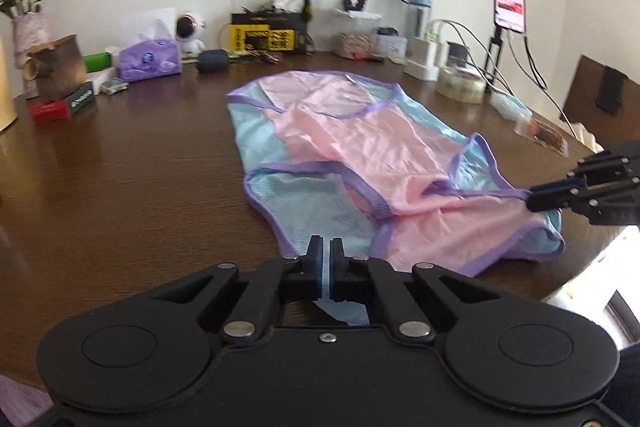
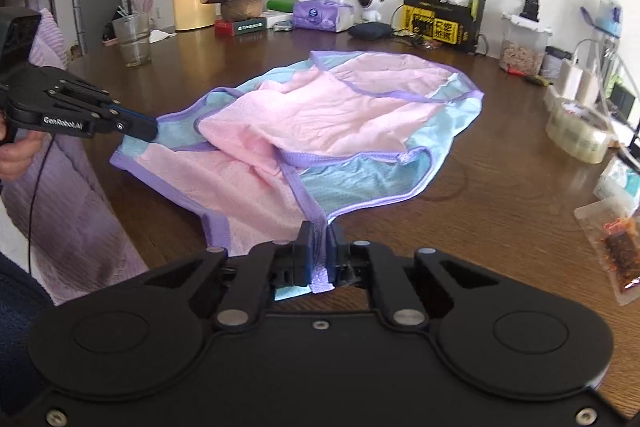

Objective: Fold clothes

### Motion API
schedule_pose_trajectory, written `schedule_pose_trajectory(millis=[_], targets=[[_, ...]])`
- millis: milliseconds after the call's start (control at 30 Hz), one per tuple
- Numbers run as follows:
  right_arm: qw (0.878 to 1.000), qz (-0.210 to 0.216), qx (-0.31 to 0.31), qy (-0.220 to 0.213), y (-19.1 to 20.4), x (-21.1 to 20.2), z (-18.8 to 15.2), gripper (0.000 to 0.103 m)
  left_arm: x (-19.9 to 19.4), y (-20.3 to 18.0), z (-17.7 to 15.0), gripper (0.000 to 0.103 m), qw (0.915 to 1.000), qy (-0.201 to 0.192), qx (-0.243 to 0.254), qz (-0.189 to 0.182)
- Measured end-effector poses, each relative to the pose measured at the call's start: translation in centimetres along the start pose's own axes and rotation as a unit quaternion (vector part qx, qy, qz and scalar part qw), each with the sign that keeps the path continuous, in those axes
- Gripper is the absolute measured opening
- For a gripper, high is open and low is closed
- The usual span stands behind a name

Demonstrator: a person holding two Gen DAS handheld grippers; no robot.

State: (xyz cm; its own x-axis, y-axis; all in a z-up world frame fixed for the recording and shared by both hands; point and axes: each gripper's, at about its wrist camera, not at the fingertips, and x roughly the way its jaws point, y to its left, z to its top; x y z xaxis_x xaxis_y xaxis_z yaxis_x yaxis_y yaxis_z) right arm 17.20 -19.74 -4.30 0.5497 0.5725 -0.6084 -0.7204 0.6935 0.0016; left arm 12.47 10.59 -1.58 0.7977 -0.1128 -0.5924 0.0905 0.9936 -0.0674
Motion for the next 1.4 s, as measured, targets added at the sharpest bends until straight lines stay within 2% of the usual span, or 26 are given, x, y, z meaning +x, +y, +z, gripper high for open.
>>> schedule_pose_trajectory(millis=[100,133,200,267,300,333,467,533,633,733,833,933,1000,1033,1100,1200,1233,1267,1333,1400], targets=[[1.000,0.012,-0.006,0.009,0.5,0.0,-0.2,0.016,0.1,0.4,-0.5,0.004,0.9997,0.008,-0.004,0.022],[1.000,0.014,-0.009,0.007,0.6,-0.1,-0.2,0.023,-0.2,0.5,-0.4,0.004,0.9998,0.006,-0.003,0.021],[1.000,0.009,-0.014,-0.004,0.8,-0.7,-0.1,0.026,-1.2,0.9,0.0,0.008,0.9999,-0.011,-0.009,0.005],[1.000,0.004,-0.016,-0.022,0.7,-1.6,0.1,0.028,-2.1,0.9,0.5,0.031,0.9993,-0.020,-0.002,-0.031],[0.999,0.005,-0.018,-0.031,0.7,-2.1,0.2,0.028,-2.2,0.6,0.6,0.047,0.9986,-0.017,0.012,-0.048],[0.999,0.011,-0.018,-0.040,0.7,-2.4,0.4,0.028,-2.1,0.1,0.6,0.049,0.9977,-0.015,0.031,-0.059],[0.998,0.035,-0.023,-0.054,1.8,-2.0,1.9,0.029,-0.9,-1.8,-0.4,0.049,0.9959,0.018,0.077,-0.044],[0.997,0.053,-0.034,-0.054,3.1,-0.8,2.8,0.029,-0.7,-1.8,-1.1,0.049,0.9967,0.028,0.067,-0.037],[0.996,0.044,-0.065,-0.044,4.7,1.7,4.5,0.029,-1.1,-1.6,-1.6,0.049,0.9974,0.027,0.055,-0.038],[0.993,0.043,-0.110,-0.029,6.2,4.4,5.9,0.036,-1.3,-1.5,-2.0,0.049,0.9978,0.020,0.056,-0.031],[0.990,0.057,-0.128,-0.007,7.1,7.7,7.1,0.033,-1.2,-1.2,-1.7,0.049,0.9984,0.020,0.047,-0.025],[0.993,0.060,-0.104,0.023,6.9,9.9,7.6,0.022,-1.2,-0.4,-1.4,0.049,0.9985,0.021,0.023,-0.045],[0.993,0.066,-0.093,0.030,6.9,9.8,7.8,0.022,-1.5,0.6,-1.0,0.049,0.9968,0.015,-0.009,-0.078],[0.993,0.071,-0.089,0.034,6.8,9.4,8.0,0.024,-1.7,1.2,-0.6,0.049,0.9952,0.010,-0.025,-0.094],[0.994,0.077,-0.081,0.019,6.4,7.6,7.9,0.032,-1.8,2.0,0.0,0.049,0.9947,0.003,-0.042,-0.094],[0.997,0.058,-0.046,-0.011,4.4,4.7,7.6,0.049,-1.6,3.0,0.7,0.054,0.9950,-0.002,-0.064,-0.077],[0.998,0.049,-0.035,-0.021,3.6,3.8,7.6,0.063,-1.4,3.2,0.9,0.057,0.9955,0.000,-0.071,-0.064],[0.998,0.038,-0.031,-0.026,3.2,3.4,7.6,0.068,-1.1,3.3,1.0,0.059,0.9957,0.004,-0.076,-0.054],[0.999,0.001,-0.022,-0.046,1.6,1.5,8.2,0.069,-0.8,3.0,1.0,0.069,0.9959,0.012,-0.086,-0.028],[0.998,-0.009,-0.020,-0.061,0.4,0.2,9.5,0.071,-1.1,2.4,0.9,0.070,0.9964,0.008,-0.081,-0.026]])
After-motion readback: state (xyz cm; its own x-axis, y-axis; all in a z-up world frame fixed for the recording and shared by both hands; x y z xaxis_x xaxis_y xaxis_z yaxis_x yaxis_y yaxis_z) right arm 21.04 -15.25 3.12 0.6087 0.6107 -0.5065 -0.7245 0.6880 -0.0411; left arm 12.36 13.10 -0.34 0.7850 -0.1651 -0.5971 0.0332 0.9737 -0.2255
